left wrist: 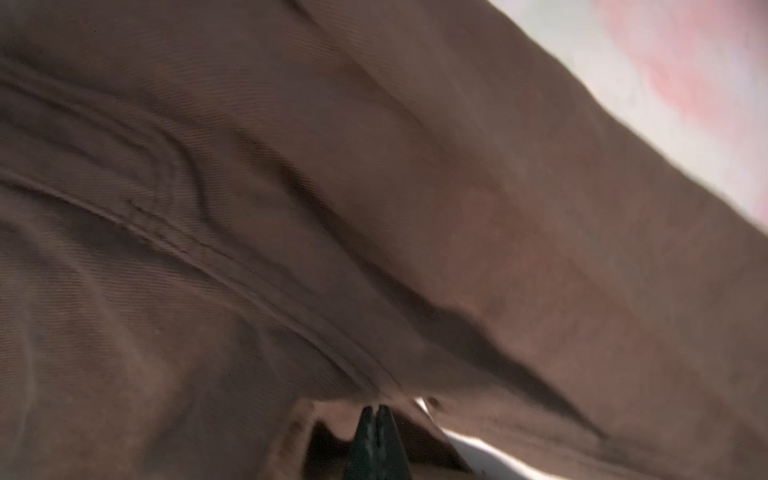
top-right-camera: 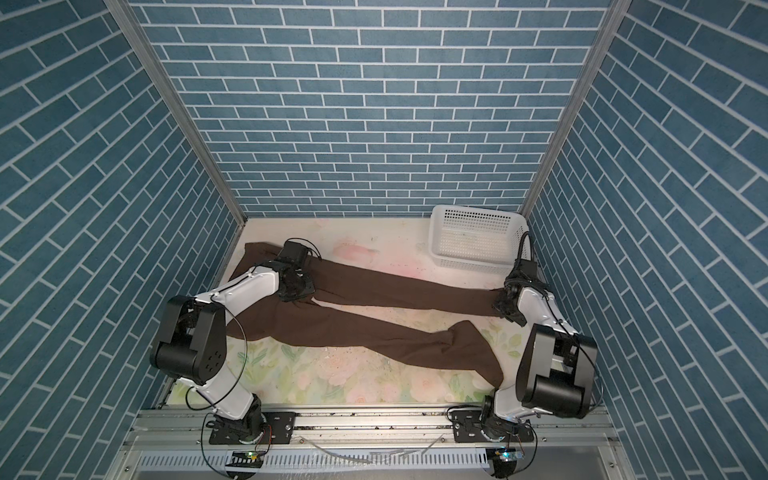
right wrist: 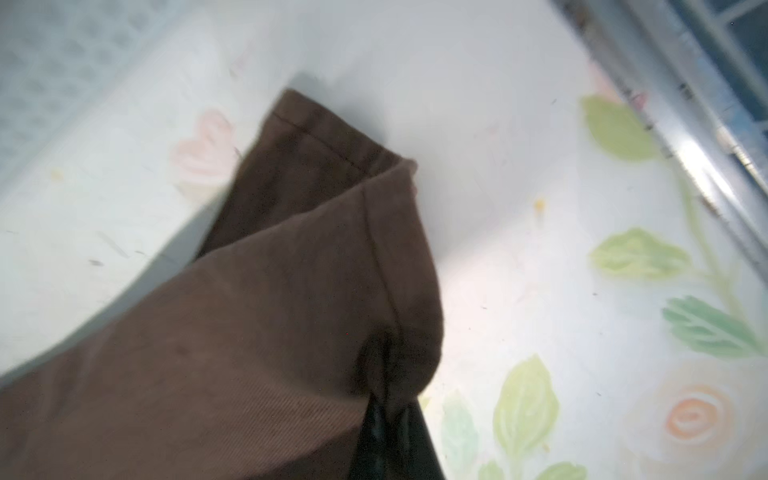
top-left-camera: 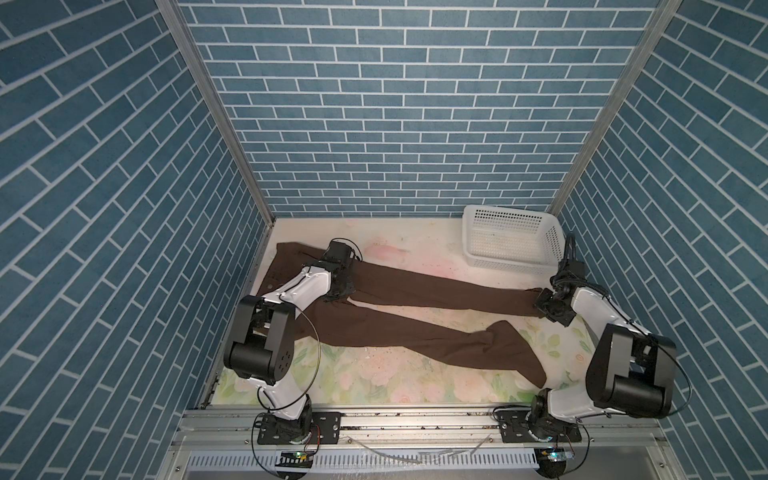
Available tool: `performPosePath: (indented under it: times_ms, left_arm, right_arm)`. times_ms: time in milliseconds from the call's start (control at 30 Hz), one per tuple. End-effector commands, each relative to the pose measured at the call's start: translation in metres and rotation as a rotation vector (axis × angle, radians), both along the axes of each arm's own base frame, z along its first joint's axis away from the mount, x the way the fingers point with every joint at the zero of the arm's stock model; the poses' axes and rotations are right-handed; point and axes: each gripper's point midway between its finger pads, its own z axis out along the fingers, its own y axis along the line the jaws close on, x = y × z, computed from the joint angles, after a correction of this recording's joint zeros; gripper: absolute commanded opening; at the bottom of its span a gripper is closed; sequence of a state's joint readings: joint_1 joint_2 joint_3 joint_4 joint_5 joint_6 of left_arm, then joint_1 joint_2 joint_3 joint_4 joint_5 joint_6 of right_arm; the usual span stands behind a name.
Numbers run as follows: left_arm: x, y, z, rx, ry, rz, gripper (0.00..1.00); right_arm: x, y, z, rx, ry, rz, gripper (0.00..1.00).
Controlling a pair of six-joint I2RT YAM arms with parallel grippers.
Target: Fold and stack the trousers
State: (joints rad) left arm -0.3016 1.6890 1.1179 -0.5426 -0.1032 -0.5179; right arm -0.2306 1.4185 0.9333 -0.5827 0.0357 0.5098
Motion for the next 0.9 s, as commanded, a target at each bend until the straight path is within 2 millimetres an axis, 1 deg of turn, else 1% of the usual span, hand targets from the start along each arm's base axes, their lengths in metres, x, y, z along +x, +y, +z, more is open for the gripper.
performPosePath:
  times_ms: [0, 33, 100, 133, 200, 233, 333, 400, 467, 500, 567, 667, 733, 800, 867]
  left_arm:
    - [-0.004, -0.020, 0.028, 0.100, -0.063, -0.099, 0.00]
    - [-0.005, -0.029, 0.028, 0.093, -0.068, -0.122, 0.00]
    - [-0.006, -0.042, 0.023, 0.070, -0.070, -0.148, 0.00]
    - [-0.006, -0.048, 0.019, 0.058, -0.069, -0.161, 0.00]
    - [-0.005, -0.056, 0.011, 0.048, -0.055, -0.168, 0.00]
    - [-0.003, -0.059, 0.006, 0.041, -0.050, -0.168, 0.00]
    - [0.004, -0.066, -0.006, 0.022, -0.048, -0.163, 0.08]
    - [0.008, -0.068, -0.013, 0.029, -0.039, -0.161, 0.12]
    - [0.010, -0.066, -0.020, 0.046, -0.022, -0.154, 0.12]
    - [0.010, -0.064, -0.023, 0.053, -0.010, -0.147, 0.12]
    - [0.007, -0.056, -0.032, 0.068, 0.018, -0.127, 0.08]
    - [-0.001, -0.036, -0.044, 0.061, 0.062, -0.070, 0.00]
    - [-0.011, -0.018, -0.053, 0.064, 0.093, -0.022, 0.00]
    - [-0.019, 0.002, -0.059, 0.072, 0.118, 0.025, 0.00]
    - [-0.027, 0.020, -0.063, 0.077, 0.137, 0.066, 0.00]
  right_arm:
    - [0.004, -0.016, 0.070, -0.017, -0.143, -0.084, 0.00]
    - [0.001, -0.018, 0.085, -0.029, -0.172, -0.090, 0.00]
    - [-0.004, -0.018, 0.109, -0.039, -0.216, -0.093, 0.00]
    - [-0.007, -0.015, 0.120, -0.035, -0.235, -0.087, 0.00]
    - [-0.013, -0.008, 0.133, -0.009, -0.261, -0.079, 0.00]
    - [-0.017, -0.003, 0.138, 0.011, -0.273, -0.075, 0.00]
    - [-0.029, 0.008, 0.149, 0.054, -0.313, -0.078, 0.00]
    - [-0.038, 0.011, 0.153, 0.070, -0.332, -0.093, 0.00]
    - [-0.044, 0.012, 0.156, 0.074, -0.344, -0.104, 0.00]
    - [-0.047, 0.010, 0.156, 0.069, -0.341, -0.114, 0.00]
    - [-0.049, 0.001, 0.150, 0.042, -0.318, -0.142, 0.00]
    - [-0.042, -0.019, 0.137, 0.021, -0.299, -0.198, 0.00]
    - [-0.031, -0.031, 0.125, 0.034, -0.289, -0.235, 0.00]
    - [-0.017, -0.040, 0.116, 0.052, -0.284, -0.260, 0.00]
    - [-0.001, -0.047, 0.109, 0.058, -0.288, -0.273, 0.00]
